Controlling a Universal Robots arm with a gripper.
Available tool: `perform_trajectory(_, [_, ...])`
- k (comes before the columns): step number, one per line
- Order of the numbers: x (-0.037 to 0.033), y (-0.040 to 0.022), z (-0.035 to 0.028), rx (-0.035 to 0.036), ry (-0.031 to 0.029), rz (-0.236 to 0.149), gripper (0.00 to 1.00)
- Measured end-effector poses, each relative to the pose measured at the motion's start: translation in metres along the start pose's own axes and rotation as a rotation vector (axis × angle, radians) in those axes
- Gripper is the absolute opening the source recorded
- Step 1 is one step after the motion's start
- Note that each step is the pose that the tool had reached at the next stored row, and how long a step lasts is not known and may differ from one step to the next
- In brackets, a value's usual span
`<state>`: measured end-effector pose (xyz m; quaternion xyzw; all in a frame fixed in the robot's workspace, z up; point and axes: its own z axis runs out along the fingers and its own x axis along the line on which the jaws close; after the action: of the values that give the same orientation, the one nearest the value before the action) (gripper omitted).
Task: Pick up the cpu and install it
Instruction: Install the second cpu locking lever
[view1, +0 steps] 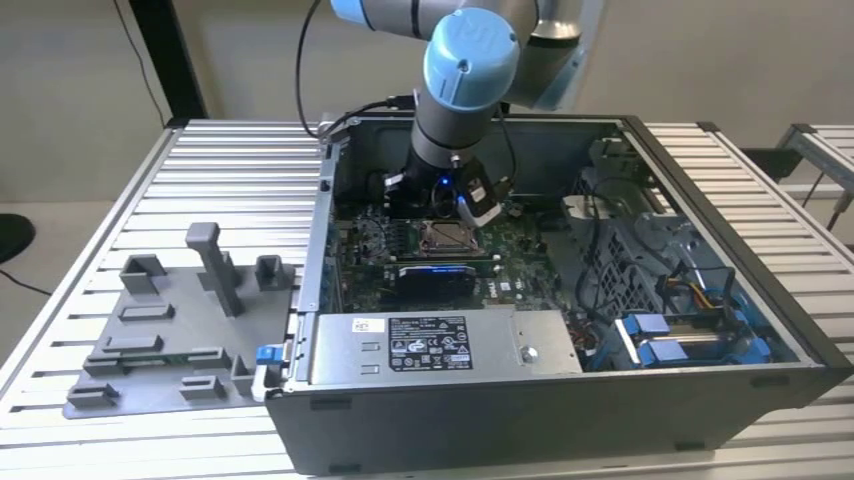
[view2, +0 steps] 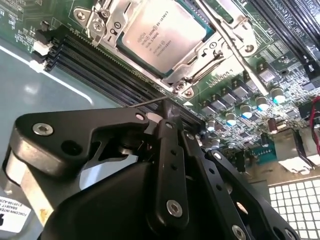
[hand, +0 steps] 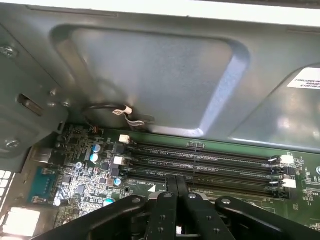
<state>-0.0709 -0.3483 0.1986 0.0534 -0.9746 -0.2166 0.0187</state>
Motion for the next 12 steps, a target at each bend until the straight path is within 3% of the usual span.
perform_trajectory(9, [-0.0073,-0.0018,0.003,0.0001,0.0002,0.0,0.0])
perform_trajectory(12, [-0.0056,-0.001,0.002,-0.0001,-0.0001,0.0,0.0])
